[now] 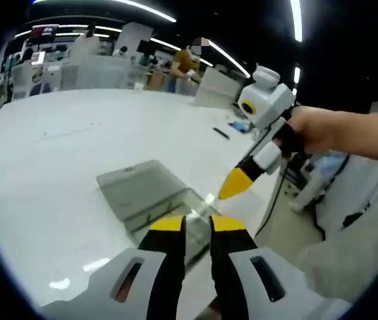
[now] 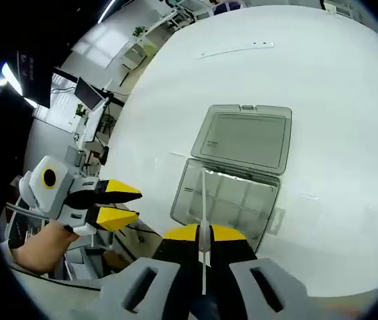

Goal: Insert the divider into the dual guide fixture by aligning both edges with the guide slots and pushing it downward to the bottom, including one-sided entry, uneven engagement, binding, and posture correction.

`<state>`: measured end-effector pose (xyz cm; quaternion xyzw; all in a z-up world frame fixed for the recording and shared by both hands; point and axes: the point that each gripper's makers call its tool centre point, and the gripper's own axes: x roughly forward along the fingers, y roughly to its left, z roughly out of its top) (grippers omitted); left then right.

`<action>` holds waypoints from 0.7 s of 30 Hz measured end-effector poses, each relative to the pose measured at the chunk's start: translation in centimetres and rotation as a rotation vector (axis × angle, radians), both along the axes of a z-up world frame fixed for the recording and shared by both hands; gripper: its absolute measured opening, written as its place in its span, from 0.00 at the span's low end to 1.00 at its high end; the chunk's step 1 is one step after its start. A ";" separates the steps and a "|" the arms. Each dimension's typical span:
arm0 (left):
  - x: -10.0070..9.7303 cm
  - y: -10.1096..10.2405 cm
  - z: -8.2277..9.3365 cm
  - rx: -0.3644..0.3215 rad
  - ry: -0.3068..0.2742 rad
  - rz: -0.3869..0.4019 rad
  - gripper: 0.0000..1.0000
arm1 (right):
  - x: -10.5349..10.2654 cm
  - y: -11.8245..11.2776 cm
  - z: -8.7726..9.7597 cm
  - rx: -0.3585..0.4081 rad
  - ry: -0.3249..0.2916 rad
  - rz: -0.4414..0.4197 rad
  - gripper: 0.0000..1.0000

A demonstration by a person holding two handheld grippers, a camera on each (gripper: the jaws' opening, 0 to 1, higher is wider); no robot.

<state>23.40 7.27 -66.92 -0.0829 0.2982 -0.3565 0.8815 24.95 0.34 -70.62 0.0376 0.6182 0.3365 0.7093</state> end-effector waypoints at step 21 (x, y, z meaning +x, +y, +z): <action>-1.4 0.2 -1.2 0.071 0.004 0.004 0.07 | -0.6 -0.6 -1.8 -0.249 0.151 -0.183 0.00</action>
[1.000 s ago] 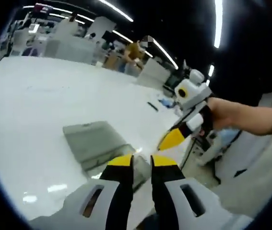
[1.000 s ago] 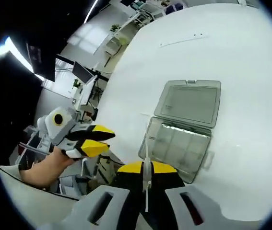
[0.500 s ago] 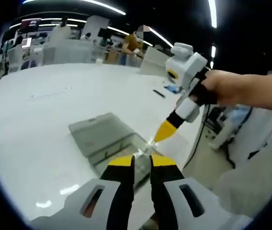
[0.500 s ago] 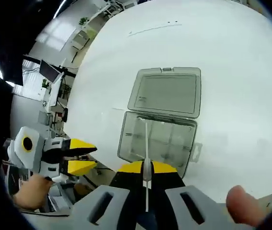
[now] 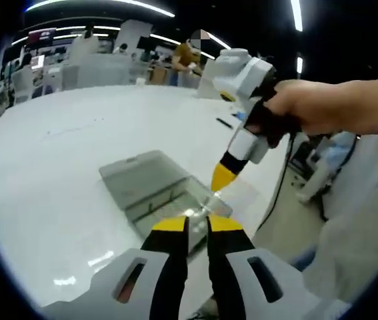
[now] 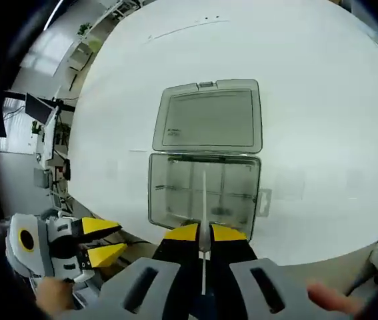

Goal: Insert the divider into the dual guide fixture by aligning both edges with the guide slots and pushing it downward to the bottom, including one-sided entry, uneven engagement, binding, and posture correction.

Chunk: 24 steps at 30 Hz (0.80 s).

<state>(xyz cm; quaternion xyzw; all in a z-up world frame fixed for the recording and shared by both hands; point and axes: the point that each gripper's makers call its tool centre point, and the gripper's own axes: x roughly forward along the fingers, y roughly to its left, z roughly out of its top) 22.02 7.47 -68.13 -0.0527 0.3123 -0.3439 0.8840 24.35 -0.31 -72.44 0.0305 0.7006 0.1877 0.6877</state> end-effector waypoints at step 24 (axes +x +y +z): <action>0.0 0.6 -0.3 0.036 -0.009 0.021 0.07 | 0.2 0.4 -0.4 -0.079 0.019 0.002 0.00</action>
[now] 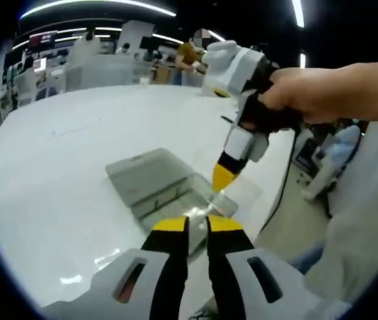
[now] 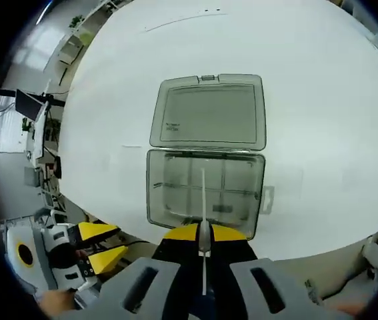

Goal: Insert the divider into the dual guide fixture by aligning both edges with the guide slots and pushing it downward to the bottom, including one-sided entry, uneven engagement, binding, and posture correction.

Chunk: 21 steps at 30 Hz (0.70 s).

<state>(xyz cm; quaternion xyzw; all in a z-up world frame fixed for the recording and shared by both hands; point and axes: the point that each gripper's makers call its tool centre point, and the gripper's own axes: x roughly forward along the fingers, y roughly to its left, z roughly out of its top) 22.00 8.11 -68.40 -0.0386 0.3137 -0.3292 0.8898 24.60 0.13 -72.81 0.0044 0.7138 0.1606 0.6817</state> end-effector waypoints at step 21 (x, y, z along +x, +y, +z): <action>0.3 0.1 -0.1 0.014 -0.011 0.019 0.06 | 0.5 -0.1 -0.9 0.009 0.011 -0.057 0.00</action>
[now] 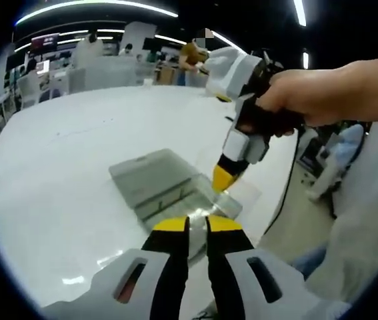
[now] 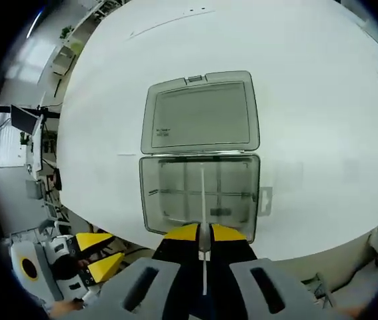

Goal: Insert the divider into the dual guide fixture by aligning both edges with the guide slots and pushing it downward to the bottom, including one-sided entry, uneven engagement, binding, and posture correction.

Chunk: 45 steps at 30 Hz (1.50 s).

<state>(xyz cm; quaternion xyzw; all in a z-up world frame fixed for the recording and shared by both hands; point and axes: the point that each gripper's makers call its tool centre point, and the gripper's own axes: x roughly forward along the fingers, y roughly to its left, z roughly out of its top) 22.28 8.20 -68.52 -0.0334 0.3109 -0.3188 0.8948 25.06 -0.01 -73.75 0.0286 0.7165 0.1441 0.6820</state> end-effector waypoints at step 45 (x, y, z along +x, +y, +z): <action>-0.6 -1.2 0.4 0.060 -0.093 -0.134 0.60 | -0.4 0.0 -1.0 -0.016 0.038 -0.019 0.00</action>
